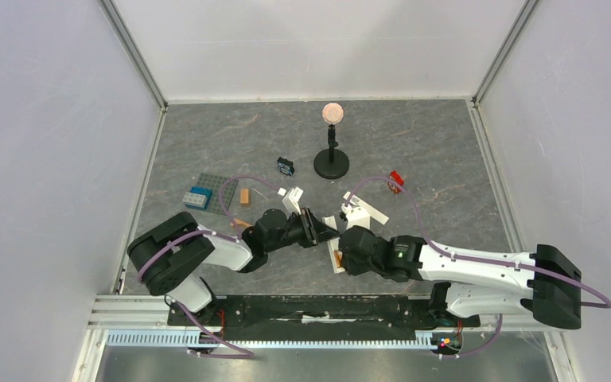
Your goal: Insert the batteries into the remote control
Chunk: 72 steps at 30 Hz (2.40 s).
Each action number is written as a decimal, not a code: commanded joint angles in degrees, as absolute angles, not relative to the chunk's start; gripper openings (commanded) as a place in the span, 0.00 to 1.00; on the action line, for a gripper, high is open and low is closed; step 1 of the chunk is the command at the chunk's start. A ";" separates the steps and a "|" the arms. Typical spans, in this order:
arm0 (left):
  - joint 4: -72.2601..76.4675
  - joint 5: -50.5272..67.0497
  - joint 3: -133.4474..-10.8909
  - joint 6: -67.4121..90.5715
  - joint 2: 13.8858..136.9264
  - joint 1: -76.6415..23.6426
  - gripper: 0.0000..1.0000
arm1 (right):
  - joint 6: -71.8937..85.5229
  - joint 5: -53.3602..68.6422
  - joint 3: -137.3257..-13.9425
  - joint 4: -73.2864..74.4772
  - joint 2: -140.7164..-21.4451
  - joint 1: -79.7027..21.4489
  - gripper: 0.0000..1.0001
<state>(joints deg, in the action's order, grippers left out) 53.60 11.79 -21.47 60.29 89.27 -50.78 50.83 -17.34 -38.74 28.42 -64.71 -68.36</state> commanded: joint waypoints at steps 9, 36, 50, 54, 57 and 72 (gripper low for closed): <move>69.95 15.50 -19.96 68.38 92.70 -50.80 0.02 | 50.42 -20.77 -42.79 28.85 -67.09 -66.58 0.10; 74.70 10.41 -18.79 76.42 94.07 -50.71 0.02 | 52.19 -13.33 -45.09 30.22 -59.54 -64.10 0.43; 82.96 8.45 -17.05 85.73 93.49 -50.71 0.02 | 65.01 -17.78 -27.71 16.37 -35.41 -63.54 0.74; 83.01 7.70 -16.97 88.21 91.18 -50.71 0.02 | 68.38 -18.08 -22.49 11.68 -29.04 -63.54 0.74; 82.99 7.05 -17.05 90.21 89.54 -50.71 0.02 | 70.28 -17.68 -19.68 7.63 -25.59 -63.52 0.74; 81.00 4.19 -17.63 97.77 85.01 -50.80 0.02 | 71.87 -17.98 -20.14 0.47 -22.25 -63.54 0.76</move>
<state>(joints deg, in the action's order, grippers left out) 78.52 6.02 -17.15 93.34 86.72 -50.59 70.72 -16.80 -19.90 4.93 -22.96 -63.57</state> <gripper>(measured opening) 0.336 0.755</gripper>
